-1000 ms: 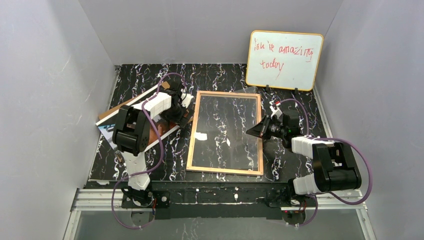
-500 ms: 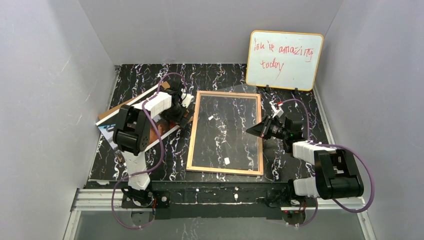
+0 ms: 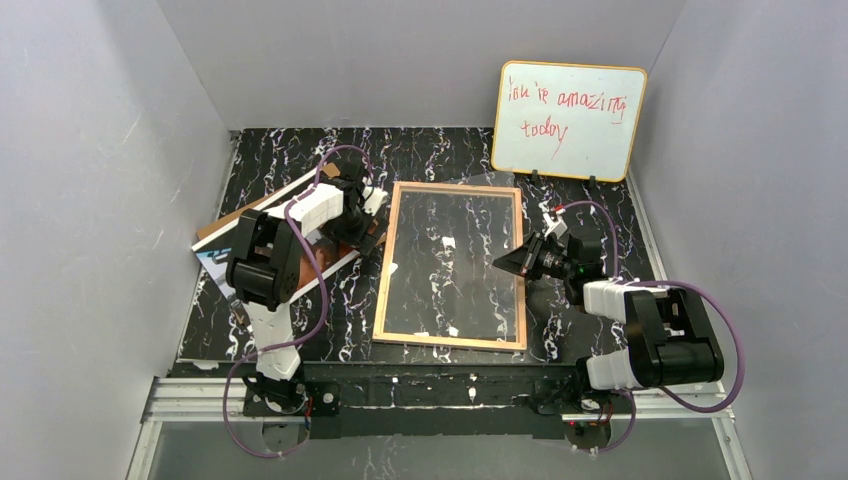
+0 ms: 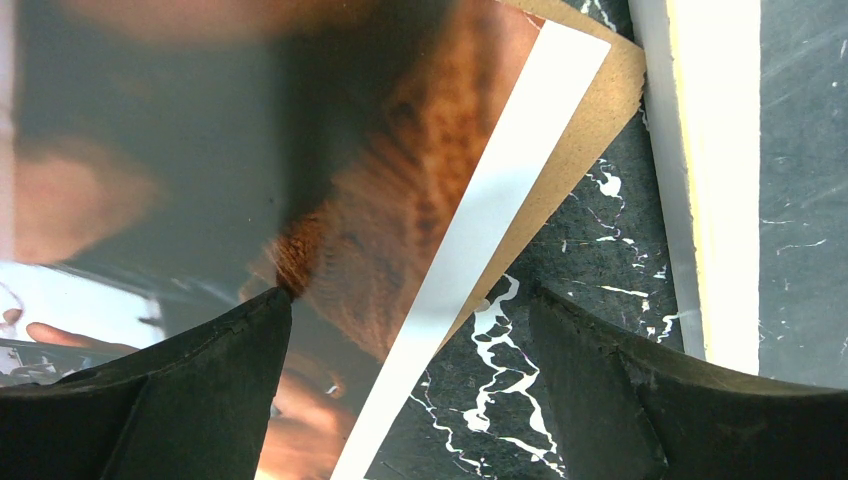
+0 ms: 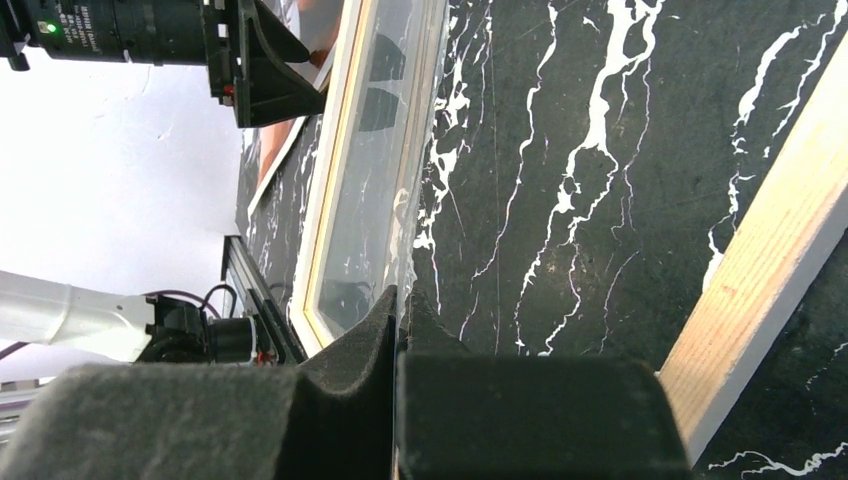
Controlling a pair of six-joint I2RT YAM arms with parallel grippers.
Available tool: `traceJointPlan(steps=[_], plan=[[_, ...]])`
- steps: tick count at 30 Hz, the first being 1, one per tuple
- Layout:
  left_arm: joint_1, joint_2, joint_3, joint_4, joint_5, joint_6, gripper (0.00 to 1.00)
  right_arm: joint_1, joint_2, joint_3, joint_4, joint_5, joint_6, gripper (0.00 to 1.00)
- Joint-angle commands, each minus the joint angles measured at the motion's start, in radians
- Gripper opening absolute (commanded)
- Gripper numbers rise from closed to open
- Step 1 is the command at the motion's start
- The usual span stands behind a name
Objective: Put the photo into the frame
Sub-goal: Place the photo frame item in the photo frame.
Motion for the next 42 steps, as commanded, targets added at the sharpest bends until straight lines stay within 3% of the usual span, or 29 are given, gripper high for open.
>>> traceJointPlan(steps=[1,42], plan=[[-0.025,0.100,-0.051,-0.015,0.108,-0.010,0.85,-0.001,0.008,0.012,0.011,0.026,-0.024,0.01],[-0.028,0.096,-0.038,-0.019,0.104,-0.007,0.85,-0.002,0.016,0.100,-0.354,-0.013,-0.110,0.01]])
